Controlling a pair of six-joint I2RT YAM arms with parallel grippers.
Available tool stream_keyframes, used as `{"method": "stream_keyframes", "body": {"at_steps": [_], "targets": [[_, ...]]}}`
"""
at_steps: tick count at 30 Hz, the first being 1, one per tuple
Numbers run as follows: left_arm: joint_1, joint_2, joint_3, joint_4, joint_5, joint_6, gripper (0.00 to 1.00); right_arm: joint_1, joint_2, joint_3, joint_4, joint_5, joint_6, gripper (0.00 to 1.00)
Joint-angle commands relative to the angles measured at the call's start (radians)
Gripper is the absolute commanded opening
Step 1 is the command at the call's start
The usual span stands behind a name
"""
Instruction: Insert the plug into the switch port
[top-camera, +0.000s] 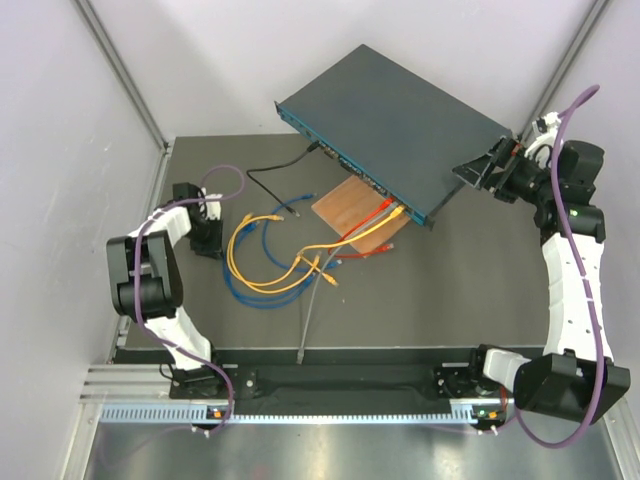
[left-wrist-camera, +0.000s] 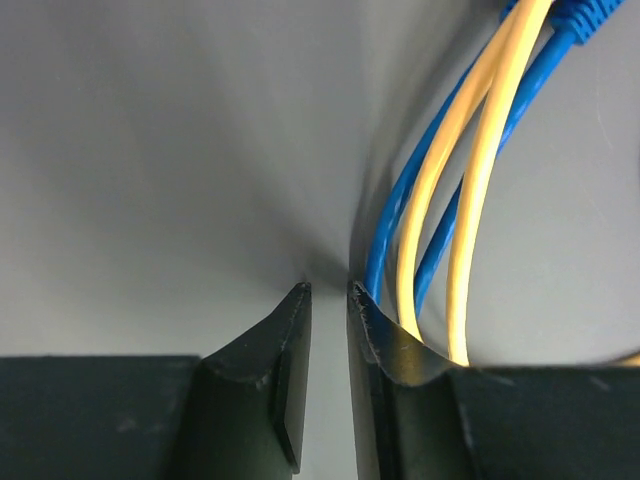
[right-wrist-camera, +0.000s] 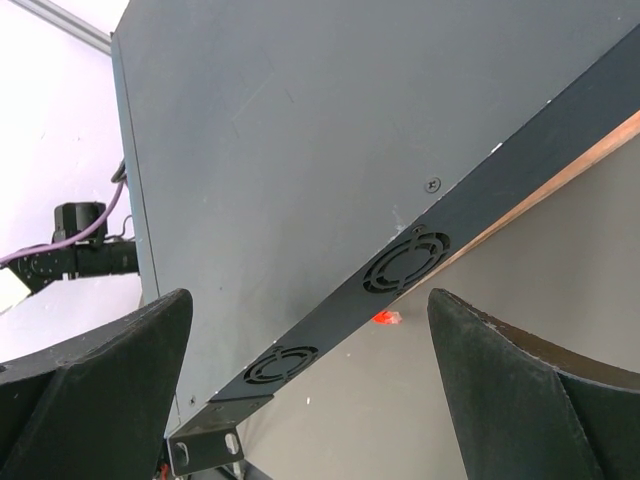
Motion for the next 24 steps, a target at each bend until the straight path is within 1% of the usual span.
{"method": "stream_keyframes", "body": {"at_steps": [1, 5, 6, 7, 9, 11, 12, 15, 17, 20, 24], "targets": [[-0.031, 0.027, -0.016, 0.061, -0.083, -0.011, 0.24, -0.012, 0.001, 0.051, 0.032, -0.010, 0.000, 1.00], [-0.054, 0.002, -0.028, 0.069, -0.133, -0.011, 0.19, -0.011, 0.000, 0.049, 0.041, -0.015, -0.001, 1.00], [-0.057, -0.004, -0.031, 0.072, -0.139, -0.007, 0.14, -0.012, 0.000, 0.047, 0.041, -0.015, -0.001, 1.00], [-0.060, -0.015, -0.034, 0.072, -0.153, -0.007, 0.12, -0.012, 0.000, 0.046, 0.042, -0.016, -0.001, 1.00], [-0.062, -0.027, -0.033, 0.067, -0.150, -0.005, 0.06, -0.012, 0.001, 0.044, 0.049, -0.019, -0.003, 1.00], [-0.060, -0.054, -0.039, 0.060, -0.137, -0.005, 0.05, -0.012, -0.002, 0.041, 0.052, -0.022, -0.004, 1.00], [-0.060, -0.065, -0.039, 0.052, -0.120, -0.007, 0.06, -0.014, -0.002, 0.040, 0.055, -0.024, -0.003, 1.00], [-0.062, -0.093, -0.034, 0.015, -0.069, -0.010, 0.12, -0.014, -0.006, 0.034, 0.058, -0.032, -0.003, 1.00], [-0.060, -0.104, -0.022, -0.008, -0.064, -0.010, 0.18, -0.017, -0.009, 0.034, 0.058, -0.039, -0.006, 1.00], [-0.060, -0.116, -0.007, -0.046, -0.061, 0.013, 0.24, -0.021, -0.008, 0.034, 0.056, -0.045, -0.009, 1.00], [-0.060, -0.122, 0.001, -0.071, -0.058, 0.018, 0.25, -0.023, -0.005, 0.032, 0.059, -0.047, -0.009, 1.00]]}}
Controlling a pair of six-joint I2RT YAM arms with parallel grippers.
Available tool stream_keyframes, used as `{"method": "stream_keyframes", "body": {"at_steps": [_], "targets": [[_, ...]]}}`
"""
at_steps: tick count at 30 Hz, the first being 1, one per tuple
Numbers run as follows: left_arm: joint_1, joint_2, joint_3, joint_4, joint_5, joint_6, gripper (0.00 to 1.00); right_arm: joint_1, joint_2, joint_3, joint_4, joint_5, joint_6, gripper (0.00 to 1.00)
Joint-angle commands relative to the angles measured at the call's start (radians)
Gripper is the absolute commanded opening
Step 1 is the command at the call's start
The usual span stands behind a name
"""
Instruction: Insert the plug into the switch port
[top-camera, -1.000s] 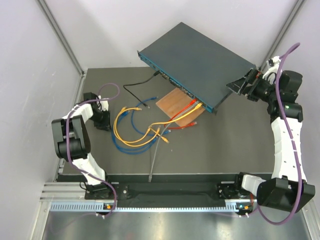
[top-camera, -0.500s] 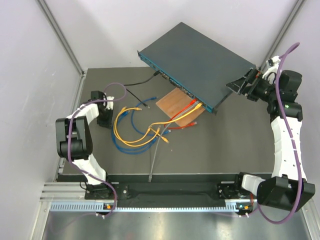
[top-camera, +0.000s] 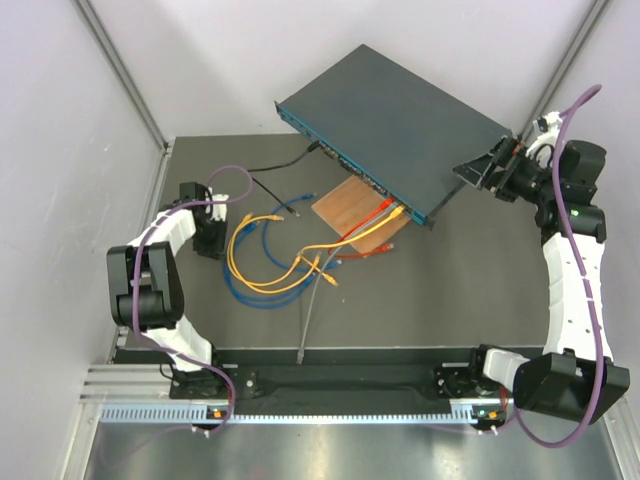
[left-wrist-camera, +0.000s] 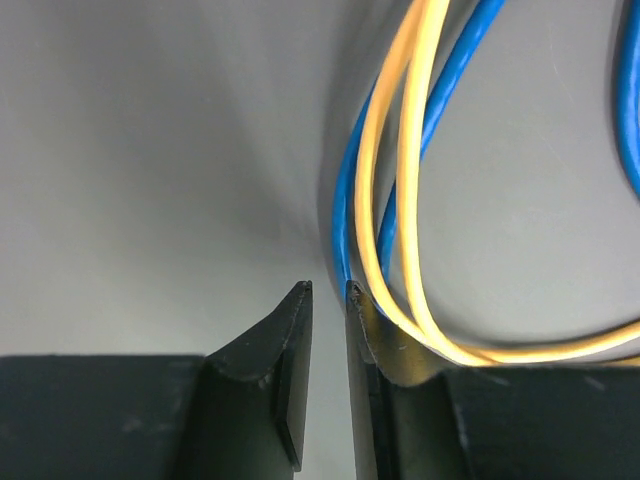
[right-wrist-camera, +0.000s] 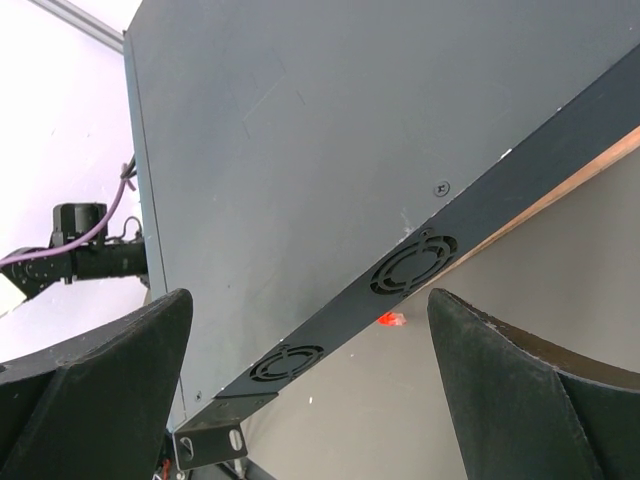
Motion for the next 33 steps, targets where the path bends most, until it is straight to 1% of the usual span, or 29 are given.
{"method": "stream_keyframes", "body": {"at_steps": [1, 7, 10, 15, 18, 22, 26, 33], "targets": [[0.002, -0.034, 0.028, -0.039, 0.019, 0.019, 0.25, -0.013, -0.006, 0.031, 0.049, -0.018, -0.010, 1.00], [0.001, 0.012, 0.016, -0.010, 0.041, 0.006, 0.25, -0.016, -0.004, 0.024, 0.049, -0.021, -0.011, 1.00], [-0.001, 0.003, 0.022, 0.000, 0.080, -0.004, 0.25, -0.018, -0.009, 0.026, 0.043, -0.026, -0.016, 1.00], [0.001, -0.040, 0.065, -0.011, 0.098, -0.031, 0.25, -0.021, -0.003, 0.032, 0.040, -0.029, -0.024, 1.00], [0.002, -0.057, 0.094, -0.013, 0.093, -0.062, 0.27, -0.021, -0.001, 0.031, 0.040, -0.029, -0.024, 1.00], [-0.001, -0.066, 0.117, -0.016, 0.133, -0.084, 0.33, -0.019, 0.003, 0.032, 0.038, -0.030, -0.024, 1.00], [-0.033, -0.049, 0.131, -0.020, 0.151, -0.093, 0.38, -0.021, 0.006, 0.029, 0.041, -0.032, -0.022, 1.00], [-0.070, 0.011, 0.127, 0.010, 0.107, -0.113, 0.37, -0.019, 0.005, 0.032, 0.040, -0.033, -0.024, 1.00]]}}
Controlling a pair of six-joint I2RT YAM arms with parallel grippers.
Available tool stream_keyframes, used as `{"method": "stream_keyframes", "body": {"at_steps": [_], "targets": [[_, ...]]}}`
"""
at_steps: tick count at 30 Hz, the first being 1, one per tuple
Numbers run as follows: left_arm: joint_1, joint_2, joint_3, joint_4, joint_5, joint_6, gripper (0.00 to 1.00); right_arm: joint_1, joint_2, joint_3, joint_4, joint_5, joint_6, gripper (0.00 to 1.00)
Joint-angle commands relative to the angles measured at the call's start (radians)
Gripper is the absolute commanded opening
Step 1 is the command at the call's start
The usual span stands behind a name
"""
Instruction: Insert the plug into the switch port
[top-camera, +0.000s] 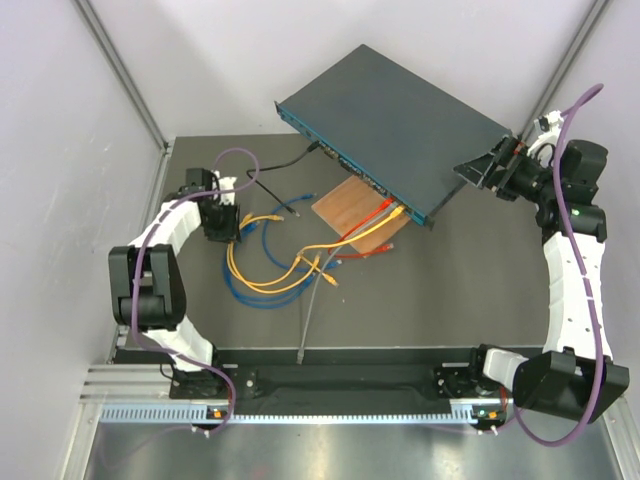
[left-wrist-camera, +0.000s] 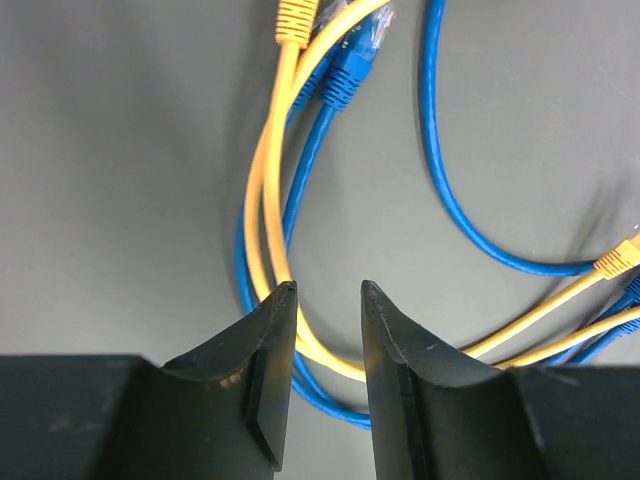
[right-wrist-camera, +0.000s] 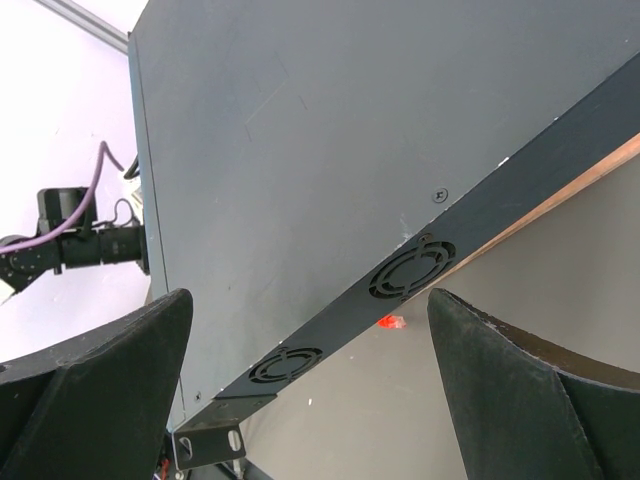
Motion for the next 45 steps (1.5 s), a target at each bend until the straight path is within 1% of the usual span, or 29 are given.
{"method": "stream_keyframes", "body": {"at_steps": [1, 6, 10, 13, 21, 32, 34, 35, 38, 39, 41, 42, 45], "targets": [[-0.009, 0.030, 0.025, 0.034, -0.022, -0.017, 0.37, -0.011, 0.000, 0.034, 0.025, -0.013, -0.024, 1.00], [-0.030, 0.070, 0.028, 0.054, -0.083, -0.006, 0.36, -0.010, 0.001, 0.034, 0.022, -0.016, -0.024, 1.00], [-0.033, 0.079, 0.021, 0.062, -0.102, -0.006, 0.35, -0.010, 0.001, 0.031, 0.022, -0.018, -0.022, 1.00], [-0.032, 0.080, 0.016, 0.065, -0.105, -0.009, 0.34, -0.011, 0.003, 0.027, 0.022, -0.018, -0.024, 1.00], [-0.032, 0.022, 0.027, 0.044, -0.125, 0.016, 0.34, -0.010, 0.003, 0.024, 0.025, -0.024, -0.022, 1.00], [-0.036, 0.088, 0.027, 0.044, -0.111, -0.003, 0.33, -0.010, 0.007, 0.029, 0.031, -0.028, -0.017, 1.00], [-0.038, 0.100, 0.028, 0.048, -0.111, -0.010, 0.31, -0.011, 0.014, 0.034, 0.031, -0.030, -0.016, 1.00], [-0.038, 0.108, 0.030, 0.048, -0.111, -0.012, 0.25, -0.011, 0.015, 0.037, 0.031, -0.031, -0.016, 1.00], [-0.036, 0.097, 0.028, 0.057, -0.102, -0.026, 0.16, -0.010, 0.017, 0.046, 0.030, -0.033, -0.016, 1.00], [-0.036, 0.087, 0.027, 0.060, -0.097, -0.029, 0.12, -0.011, 0.017, 0.053, 0.030, -0.036, -0.017, 1.00], [-0.036, 0.036, 0.031, 0.056, -0.094, -0.036, 0.06, -0.013, 0.014, 0.063, 0.030, -0.045, -0.022, 1.00], [-0.036, 0.015, 0.034, 0.053, -0.093, -0.040, 0.01, -0.013, 0.012, 0.072, 0.030, -0.048, -0.025, 1.00], [-0.038, -0.093, 0.053, 0.016, -0.068, -0.037, 0.00, -0.011, 0.006, 0.092, 0.046, -0.082, -0.040, 1.00]]}}
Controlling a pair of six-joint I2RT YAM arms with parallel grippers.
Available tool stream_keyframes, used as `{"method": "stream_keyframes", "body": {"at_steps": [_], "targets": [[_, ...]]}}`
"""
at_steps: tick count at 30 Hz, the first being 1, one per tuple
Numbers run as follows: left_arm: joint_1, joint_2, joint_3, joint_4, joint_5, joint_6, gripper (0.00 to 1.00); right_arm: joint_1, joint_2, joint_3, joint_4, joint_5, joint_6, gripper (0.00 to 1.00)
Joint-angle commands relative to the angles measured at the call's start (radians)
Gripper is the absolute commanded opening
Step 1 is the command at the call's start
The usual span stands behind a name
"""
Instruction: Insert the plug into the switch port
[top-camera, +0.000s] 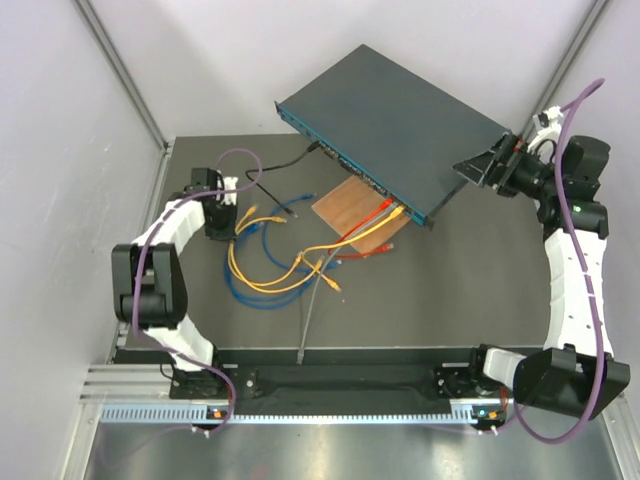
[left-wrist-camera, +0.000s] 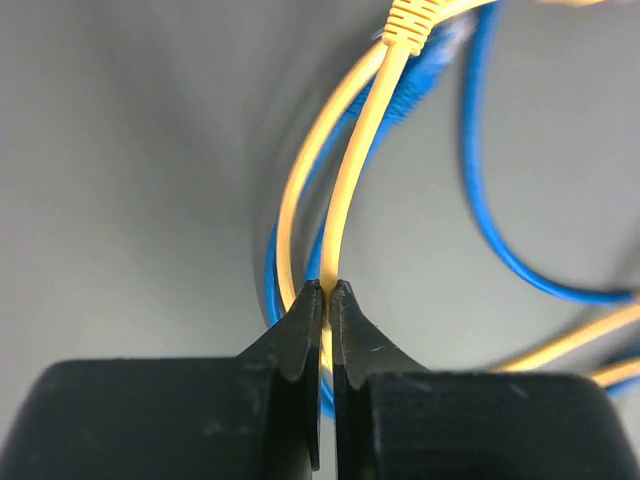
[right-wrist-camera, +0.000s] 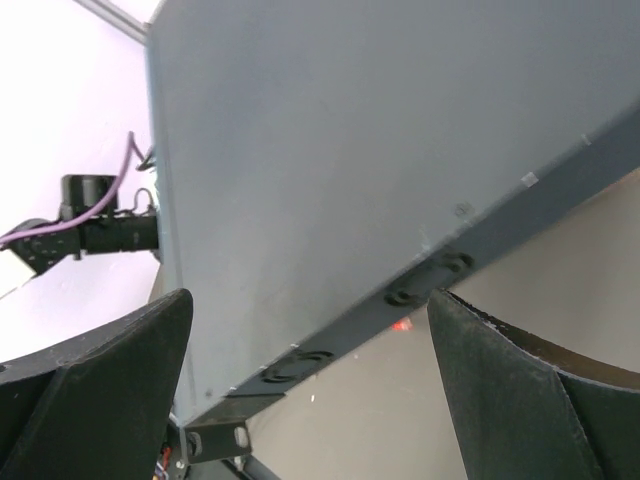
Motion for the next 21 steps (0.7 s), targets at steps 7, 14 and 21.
{"method": "stream_keyframes", "body": {"at_steps": [7, 14, 21], "targets": [[-0.032, -0.436, 0.088, -0.072, 0.149, 0.074, 0.00, -0.010, -0.019, 0.103, 0.178, -0.170, 0.046, 0.97], [-0.099, -0.715, 0.088, -0.086, 0.286, 0.220, 0.00, 0.107, -0.016, 0.155, 0.336, -0.196, 0.112, 0.94], [-0.234, -0.807, 0.160, -0.108, 0.306, 0.327, 0.00, 0.383, 0.019, 0.215, 0.339, -0.121, 0.034, 0.89]]}}
